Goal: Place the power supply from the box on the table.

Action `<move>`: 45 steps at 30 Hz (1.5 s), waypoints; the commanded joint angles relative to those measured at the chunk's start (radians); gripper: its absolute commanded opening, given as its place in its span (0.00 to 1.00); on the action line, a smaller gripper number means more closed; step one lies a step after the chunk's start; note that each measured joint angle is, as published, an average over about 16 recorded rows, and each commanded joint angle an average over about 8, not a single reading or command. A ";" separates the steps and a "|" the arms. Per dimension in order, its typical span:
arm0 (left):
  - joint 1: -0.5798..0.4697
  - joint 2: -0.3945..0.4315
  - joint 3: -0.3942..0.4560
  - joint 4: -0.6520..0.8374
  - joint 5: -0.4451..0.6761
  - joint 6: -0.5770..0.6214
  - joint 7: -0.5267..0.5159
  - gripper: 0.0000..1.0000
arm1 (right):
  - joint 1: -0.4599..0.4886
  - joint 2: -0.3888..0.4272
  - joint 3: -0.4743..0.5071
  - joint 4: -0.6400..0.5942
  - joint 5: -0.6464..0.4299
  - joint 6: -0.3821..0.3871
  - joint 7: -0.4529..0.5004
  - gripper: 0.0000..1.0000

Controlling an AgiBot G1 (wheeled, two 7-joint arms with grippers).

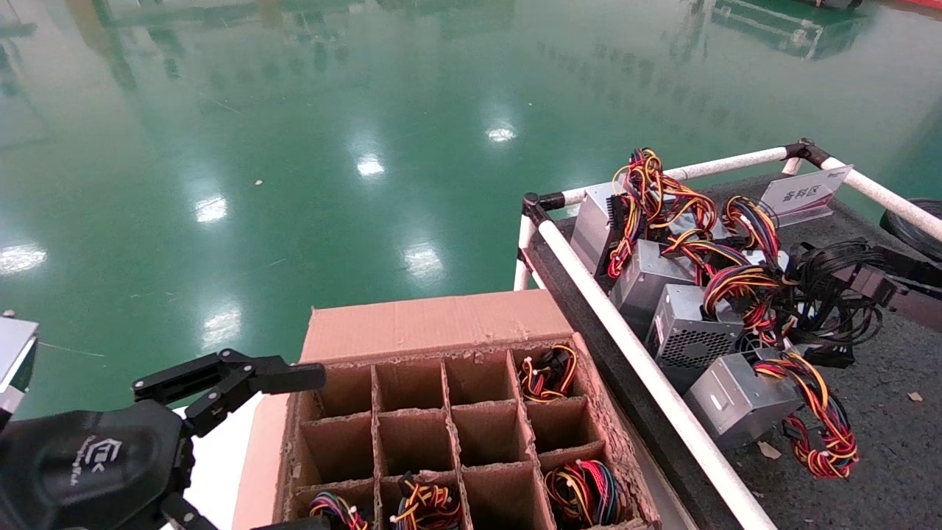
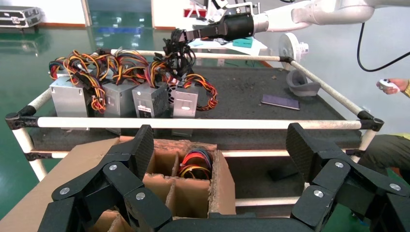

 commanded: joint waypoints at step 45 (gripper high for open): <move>0.000 0.000 0.000 0.000 0.000 0.000 0.000 1.00 | 0.079 0.029 0.044 0.219 -0.124 0.015 0.050 1.00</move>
